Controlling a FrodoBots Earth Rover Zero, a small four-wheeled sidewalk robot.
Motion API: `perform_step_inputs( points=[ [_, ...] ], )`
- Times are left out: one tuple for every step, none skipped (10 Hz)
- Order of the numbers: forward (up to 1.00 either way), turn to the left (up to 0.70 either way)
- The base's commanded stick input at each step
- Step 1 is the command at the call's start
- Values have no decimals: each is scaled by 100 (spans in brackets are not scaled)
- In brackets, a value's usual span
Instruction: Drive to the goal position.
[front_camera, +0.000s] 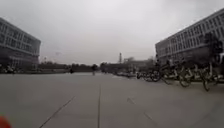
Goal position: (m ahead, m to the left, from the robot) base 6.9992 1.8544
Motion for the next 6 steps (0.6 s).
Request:
perform_step_inputs(
  points=[
    [70,-1],
    [70,-1],
    [70,-1],
    [70,-1],
    [70,-1],
    [70,2]
  ],
)
